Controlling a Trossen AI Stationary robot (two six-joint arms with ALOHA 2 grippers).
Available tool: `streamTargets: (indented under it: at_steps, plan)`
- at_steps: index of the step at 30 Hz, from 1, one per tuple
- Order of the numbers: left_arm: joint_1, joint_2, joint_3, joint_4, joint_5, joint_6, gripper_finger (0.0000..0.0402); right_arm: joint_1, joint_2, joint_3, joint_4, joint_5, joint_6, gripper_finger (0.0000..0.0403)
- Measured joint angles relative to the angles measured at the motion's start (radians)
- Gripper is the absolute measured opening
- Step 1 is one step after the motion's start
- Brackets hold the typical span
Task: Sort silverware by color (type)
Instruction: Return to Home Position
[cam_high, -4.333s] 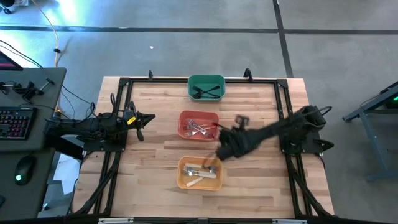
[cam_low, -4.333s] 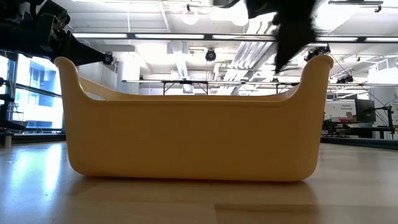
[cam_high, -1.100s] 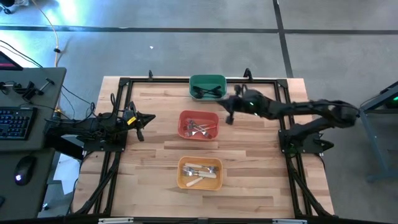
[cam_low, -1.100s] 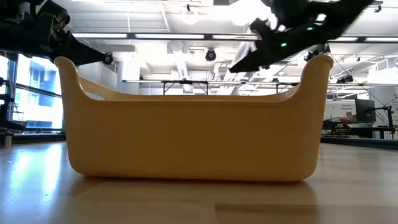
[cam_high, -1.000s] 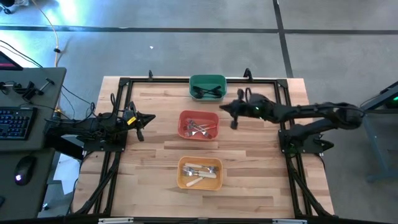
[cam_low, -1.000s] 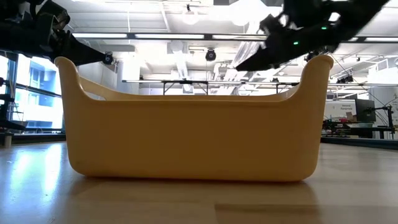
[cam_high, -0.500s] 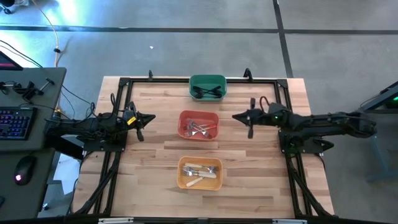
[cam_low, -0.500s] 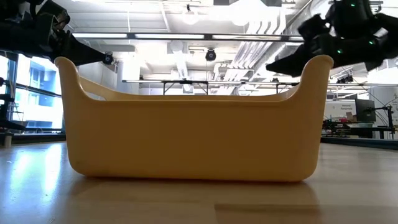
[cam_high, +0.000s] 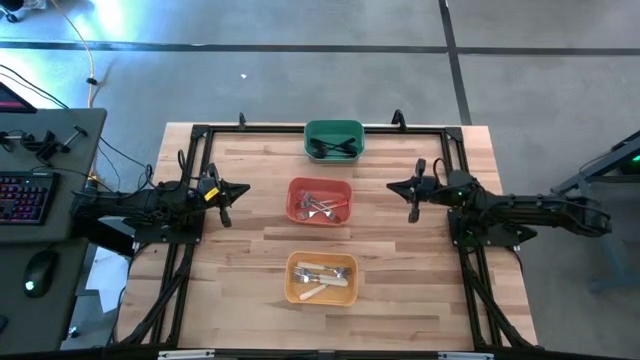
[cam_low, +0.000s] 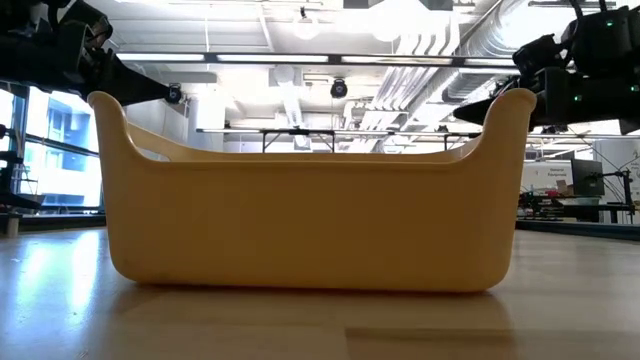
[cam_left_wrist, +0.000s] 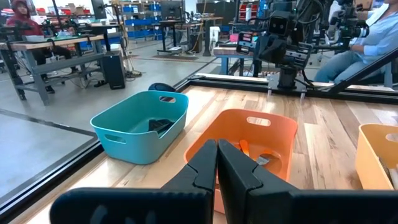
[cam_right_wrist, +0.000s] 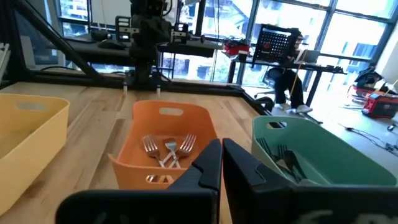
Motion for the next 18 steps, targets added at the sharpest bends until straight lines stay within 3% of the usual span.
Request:
streamTargets:
  at_steps: [18]
  plan:
    - [0.000, 0.000, 0.000, 0.000, 0.000, 0.000, 0.0005, -0.007, -0.120, -0.004, -0.101, 0.033, -0.001, 0.0000]
